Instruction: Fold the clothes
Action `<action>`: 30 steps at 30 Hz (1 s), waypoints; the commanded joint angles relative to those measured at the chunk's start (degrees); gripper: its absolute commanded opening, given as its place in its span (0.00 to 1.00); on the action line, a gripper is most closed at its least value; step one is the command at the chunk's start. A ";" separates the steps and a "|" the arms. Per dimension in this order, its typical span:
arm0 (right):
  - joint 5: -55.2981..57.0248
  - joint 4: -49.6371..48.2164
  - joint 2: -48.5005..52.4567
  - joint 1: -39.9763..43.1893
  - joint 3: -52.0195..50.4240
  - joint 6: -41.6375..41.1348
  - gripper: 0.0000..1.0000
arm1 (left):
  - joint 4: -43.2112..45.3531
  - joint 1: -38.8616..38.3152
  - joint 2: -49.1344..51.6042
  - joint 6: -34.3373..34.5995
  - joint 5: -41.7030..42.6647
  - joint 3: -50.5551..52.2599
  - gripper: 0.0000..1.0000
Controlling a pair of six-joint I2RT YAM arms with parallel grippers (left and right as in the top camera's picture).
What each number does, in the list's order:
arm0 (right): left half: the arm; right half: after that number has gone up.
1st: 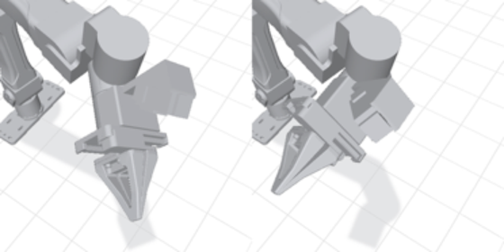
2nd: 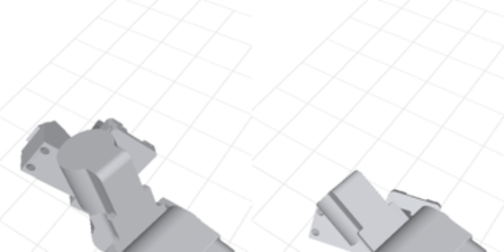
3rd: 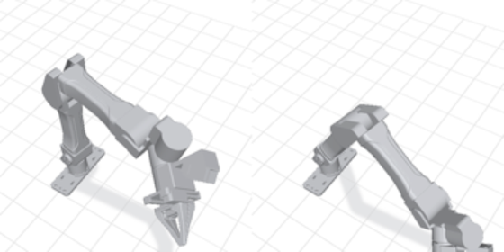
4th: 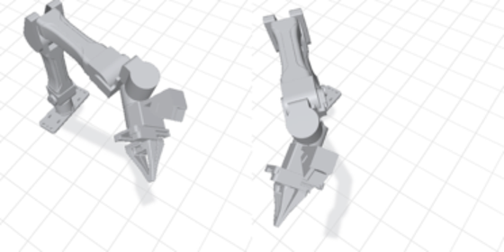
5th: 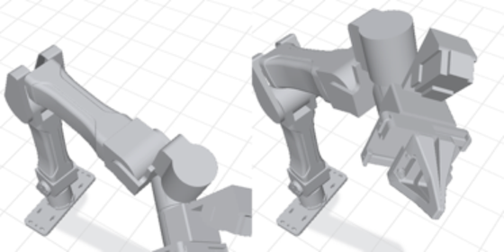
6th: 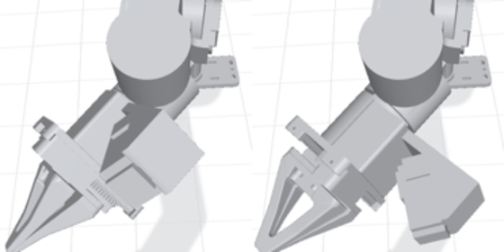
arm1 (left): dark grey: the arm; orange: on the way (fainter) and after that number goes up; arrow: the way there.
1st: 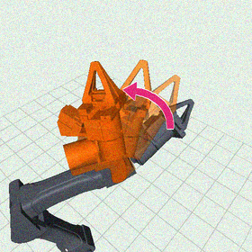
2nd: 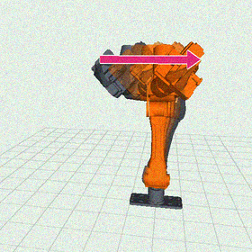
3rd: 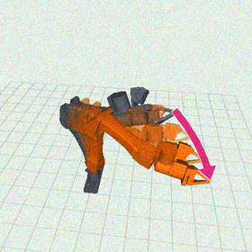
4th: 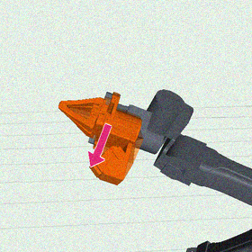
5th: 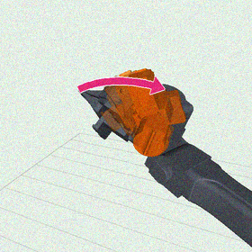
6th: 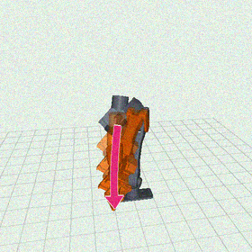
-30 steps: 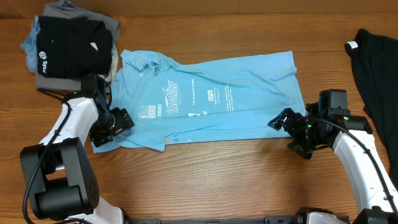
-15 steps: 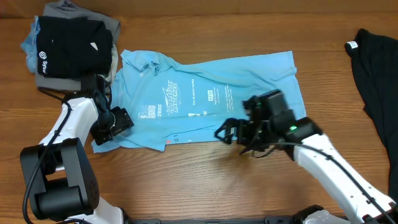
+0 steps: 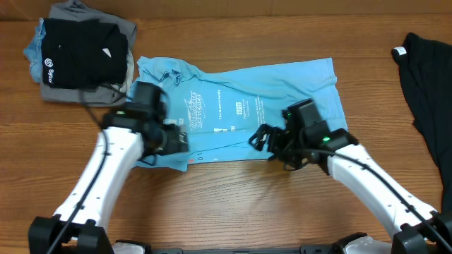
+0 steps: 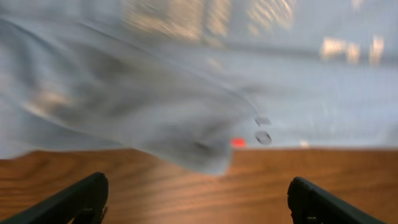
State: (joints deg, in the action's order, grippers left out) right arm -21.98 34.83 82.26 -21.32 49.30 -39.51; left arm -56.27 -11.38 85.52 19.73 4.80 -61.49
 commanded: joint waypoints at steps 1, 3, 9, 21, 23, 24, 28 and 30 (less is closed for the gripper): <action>1.14 1.92 -0.11 7.08 0.83 0.76 1.00 | -1.05 -7.96 2.12 3.08 -5.53 -0.48 0.94; 0.09 3.13 -0.11 10.36 0.83 3.30 1.00 | -1.42 -11.21 3.74 6.16 -8.22 -0.48 0.95; -0.76 7.37 -0.11 15.87 0.83 6.93 1.00 | -2.73 -14.53 9.94 10.27 -12.09 -0.48 0.92; -0.57 7.96 -0.11 16.00 0.81 8.07 1.00 | -2.82 -14.51 17.53 12.63 -18.80 -0.48 0.86; -0.57 7.96 -0.11 16.00 0.81 8.07 1.00 | -2.12 -14.51 17.62 12.41 -18.80 -0.48 0.82; -0.57 7.98 -0.11 16.00 0.81 8.07 1.00 | -1.86 -14.51 17.70 12.33 -18.82 -0.48 0.79; -0.55 8.41 -0.11 16.00 0.81 8.09 1.00 | -0.79 -14.51 18.08 11.56 -18.73 -0.48 0.76; -0.55 8.52 -0.11 16.00 0.81 8.09 1.00 | -0.44 -14.51 18.21 10.84 -18.75 -0.48 0.75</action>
State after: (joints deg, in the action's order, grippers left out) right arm -22.28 43.22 82.24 -5.56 49.30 -31.90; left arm -57.17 -25.80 102.45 31.38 -12.69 -61.49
